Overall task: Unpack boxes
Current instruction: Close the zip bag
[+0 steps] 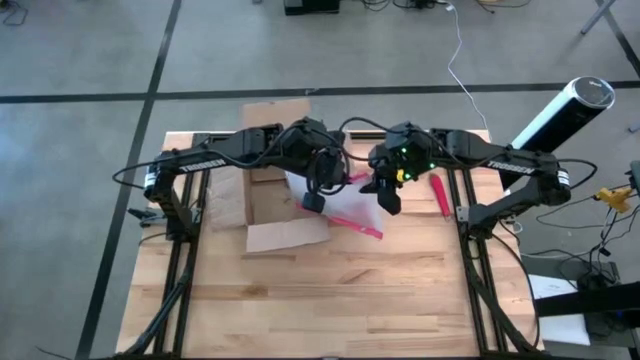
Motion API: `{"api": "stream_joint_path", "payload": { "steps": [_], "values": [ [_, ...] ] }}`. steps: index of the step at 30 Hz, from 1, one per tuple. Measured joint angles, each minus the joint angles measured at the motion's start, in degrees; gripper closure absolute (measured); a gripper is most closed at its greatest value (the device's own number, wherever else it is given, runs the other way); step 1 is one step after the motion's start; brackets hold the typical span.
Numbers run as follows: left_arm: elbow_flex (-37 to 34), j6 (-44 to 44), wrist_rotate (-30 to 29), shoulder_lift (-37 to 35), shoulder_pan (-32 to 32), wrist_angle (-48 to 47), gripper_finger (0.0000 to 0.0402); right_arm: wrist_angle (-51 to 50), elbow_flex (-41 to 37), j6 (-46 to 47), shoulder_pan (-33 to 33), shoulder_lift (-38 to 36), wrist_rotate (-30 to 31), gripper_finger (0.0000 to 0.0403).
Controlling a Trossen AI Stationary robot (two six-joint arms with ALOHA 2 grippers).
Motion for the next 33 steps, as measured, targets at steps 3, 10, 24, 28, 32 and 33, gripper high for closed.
{"api": "stream_joint_path", "payload": {
  "steps": [3, 10, 24, 28, 32, 33],
  "values": [
    [0.0, 1.1, -0.4, -0.6, 0.3, 0.1, 0.0396, -0.3, 0.0, -0.6, 0.8, -0.1, 0.0, 0.0402],
    [0.2, 1.5, -1.3, -2.3, 0.4, 1.1, 0.0349, -0.9, 0.0, -0.9, 2.3, 0.0, 0.5, 0.0403],
    [0.1, 7.1, -4.5, 0.8, 1.4, 0.8, 0.0232, -0.3, 0.4, -6.5, 3.2, -0.2, 0.5, 0.0403],
    [0.1, 8.8, -4.5, 2.4, 1.5, 1.0, 0.0211, -0.1, 0.8, -7.0, 3.3, -0.2, 0.4, 0.0403],
    [0.1, 9.3, -2.5, 3.2, 1.6, 0.9, 0.0199, -0.2, 0.8, -6.8, 3.2, -0.2, 0.5, 0.0403],
    [0.1, 9.2, -0.8, 3.2, 1.6, 1.1, 0.0197, -0.2, 0.8, -6.6, 3.2, -0.2, 0.9, 0.0403]
  ]
}}
